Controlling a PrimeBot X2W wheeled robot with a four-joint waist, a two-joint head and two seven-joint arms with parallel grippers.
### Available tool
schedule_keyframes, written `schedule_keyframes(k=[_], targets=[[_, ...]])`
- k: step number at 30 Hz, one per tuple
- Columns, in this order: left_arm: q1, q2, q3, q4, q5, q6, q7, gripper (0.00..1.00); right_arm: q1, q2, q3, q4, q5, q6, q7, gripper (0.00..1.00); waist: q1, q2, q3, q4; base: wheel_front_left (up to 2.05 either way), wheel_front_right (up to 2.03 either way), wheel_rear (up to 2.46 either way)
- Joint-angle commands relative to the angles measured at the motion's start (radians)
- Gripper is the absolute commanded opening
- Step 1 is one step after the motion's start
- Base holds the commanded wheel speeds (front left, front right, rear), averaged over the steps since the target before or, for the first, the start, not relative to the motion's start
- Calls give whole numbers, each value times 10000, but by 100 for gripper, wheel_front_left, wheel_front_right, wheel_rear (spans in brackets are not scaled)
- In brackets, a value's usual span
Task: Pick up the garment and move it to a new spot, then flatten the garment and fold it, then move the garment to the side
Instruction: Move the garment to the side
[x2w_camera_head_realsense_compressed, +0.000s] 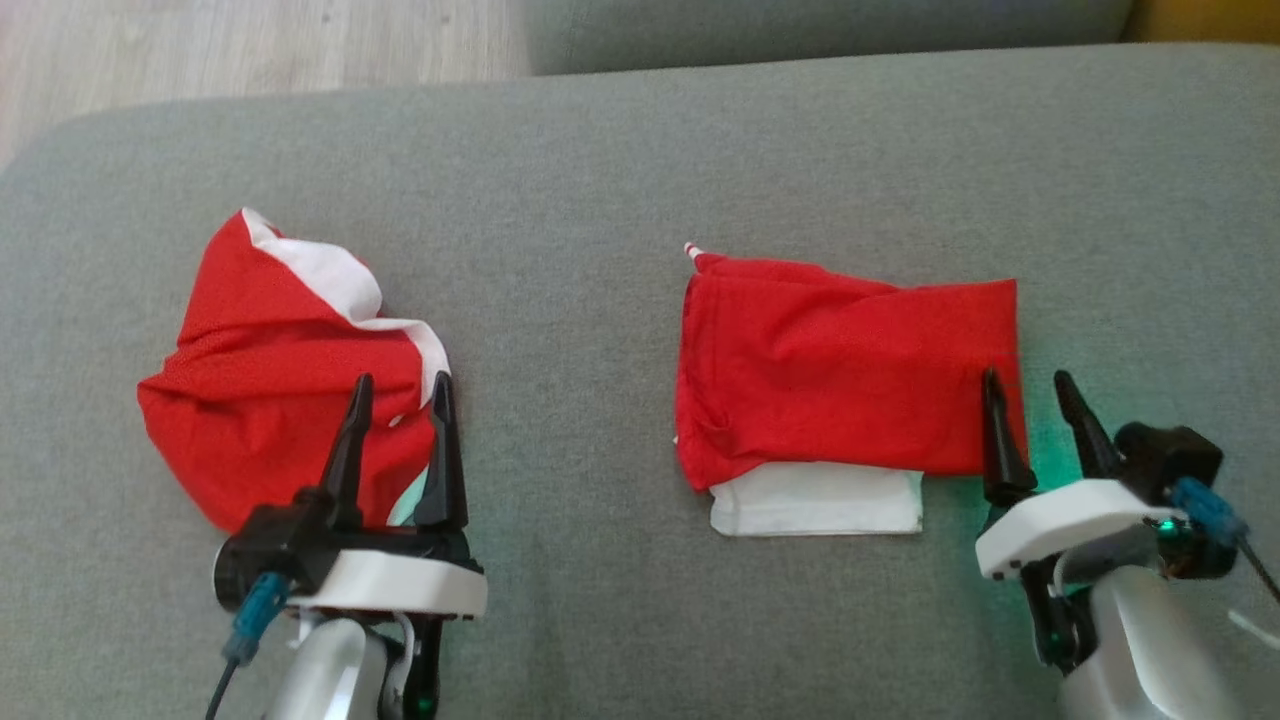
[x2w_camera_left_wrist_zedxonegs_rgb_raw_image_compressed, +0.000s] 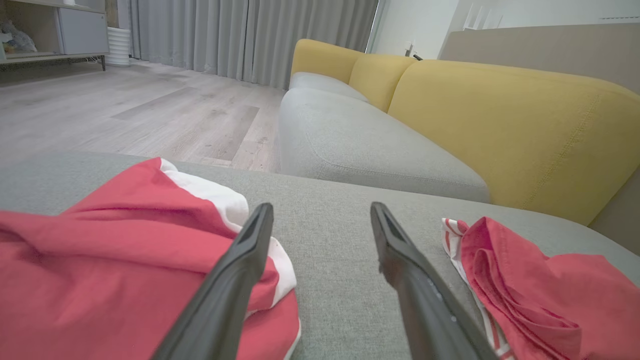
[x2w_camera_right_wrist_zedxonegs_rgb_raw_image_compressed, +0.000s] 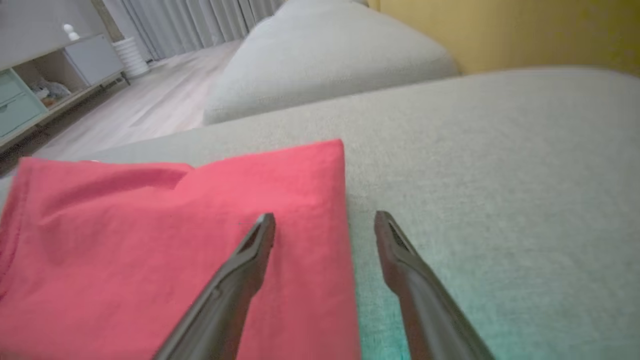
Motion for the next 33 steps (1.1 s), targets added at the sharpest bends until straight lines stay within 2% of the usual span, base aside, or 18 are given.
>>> schedule_keyframes(k=[1, 9, 10, 11, 15, 19, 22, 28, 31, 33], targets=[[-447, 0, 351, -294, 127, -44, -95, 100, -470, -26, 177, 30, 184, -7, 104, 100, -1, 0, 127, 76, 0, 0, 0], [-575, -8, 198, -205, 103, -102, -95, 100, -1306, -26, 617, 2153, 758, -7, 837, 100, -1, 0, 410, 243, 0, 0, 0], [-584, -8, 194, -201, 89, -94, -95, 100, -1375, -26, 750, 2293, 804, -7, 847, 18, -1, 0, 418, 251, 0, 0, 0], [-588, -8, 198, -201, 77, -82, -95, 100, -1431, -26, 855, 2370, 731, -7, 778, 0, -1, 0, 424, 249, 0, 0, 0], [-547, -9, 229, -178, 38, -32, -95, 100, -1633, -26, 721, 2351, -239, -7, 335, 0, -1, 0, 319, 155, 0, 0, 0], [-459, -9, 213, -132, -7, -9, -95, 100, -1811, -52, 258, 1813, -1628, -7, 209, 0, -1, 0, 88, -49, 0, 0, 0], [-437, -10, 187, -146, -32, 14, -95, 100, -1910, -374, -30, 1182, -2269, -7, 368, 0, -1, 0, -34, -200, 0, 0, 0], [-480, -10, 171, -233, -20, 30, -95, 100, -2029, -1787, -446, 511, -2663, -7, 1077, 0, -1, 0, 77, -374, 0, 0, 0], [-570, -10, 120, -286, -17, 17, -95, 100, -2108, -2959, -1314, 552, -3031, -7, 1512, 0, -1, 0, 261, -345, 0, 0, 0], [-614, -10, 92, -301, -25, -5, -95, 100, -2204, -3418, -1922, 569, -3253, -7, 1622, 0, -1, 0, 400, -296, 0, 0, 0]])
